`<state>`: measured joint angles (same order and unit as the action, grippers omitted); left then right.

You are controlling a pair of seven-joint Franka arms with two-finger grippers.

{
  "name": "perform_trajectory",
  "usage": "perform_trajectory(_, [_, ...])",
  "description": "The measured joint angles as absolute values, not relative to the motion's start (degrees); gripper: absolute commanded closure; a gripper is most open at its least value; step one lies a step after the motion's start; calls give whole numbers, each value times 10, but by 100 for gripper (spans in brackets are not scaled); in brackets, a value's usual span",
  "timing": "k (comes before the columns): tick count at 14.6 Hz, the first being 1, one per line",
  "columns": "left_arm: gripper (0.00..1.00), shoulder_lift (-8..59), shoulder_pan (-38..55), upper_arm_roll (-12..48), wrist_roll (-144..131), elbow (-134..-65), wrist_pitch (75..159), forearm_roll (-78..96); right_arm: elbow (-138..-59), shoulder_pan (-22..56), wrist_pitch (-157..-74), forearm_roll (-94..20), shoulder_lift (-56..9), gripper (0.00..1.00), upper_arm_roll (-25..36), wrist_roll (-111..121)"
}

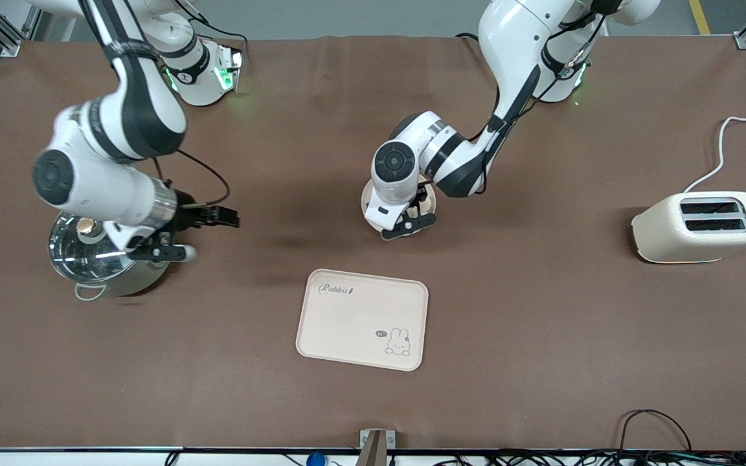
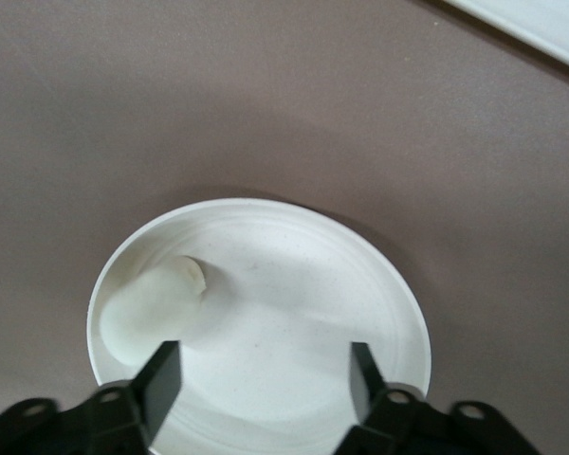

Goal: Place bun in plate and plate on tray
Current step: 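Grasp the plate rim with the right gripper while the left gripper withdraws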

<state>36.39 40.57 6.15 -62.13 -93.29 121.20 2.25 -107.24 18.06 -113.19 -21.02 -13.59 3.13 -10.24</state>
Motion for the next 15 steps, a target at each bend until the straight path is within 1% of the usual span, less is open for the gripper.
perform_trajectory(3, [0,364,401,60,-622,-922,1216,22,-1091,230,-1199,-258,-178,0,31,-111])
perform_trajectory(5, [0,363,388,55,-624,-898,1218,23,-1109,270,-1264,-298,-201,0,30,-123])
perform_trajectory(7, [0,361,356,54,-622,-862,1218,22,-1132,310,-1320,-333,-214,0,30,-127])
perform_trajectory(9, [0,360,321,53,-608,-840,1216,19,-1146,348,-1351,-362,-223,0,30,-130])
perform_trajectory(11, [0,361,287,52,-573,-835,1216,-4,-1153,384,-1382,-394,-231,2,30,-132])
perform_trajectory(13, [0,361,253,51,-538,-835,1216,-34,-1162,420,-1438,-430,-244,3,30,-133])
perform_trajectory(15, [0,360,213,50,-480,-833,1217,-58,-1170,453,-1490,-459,-269,7,30,-133])
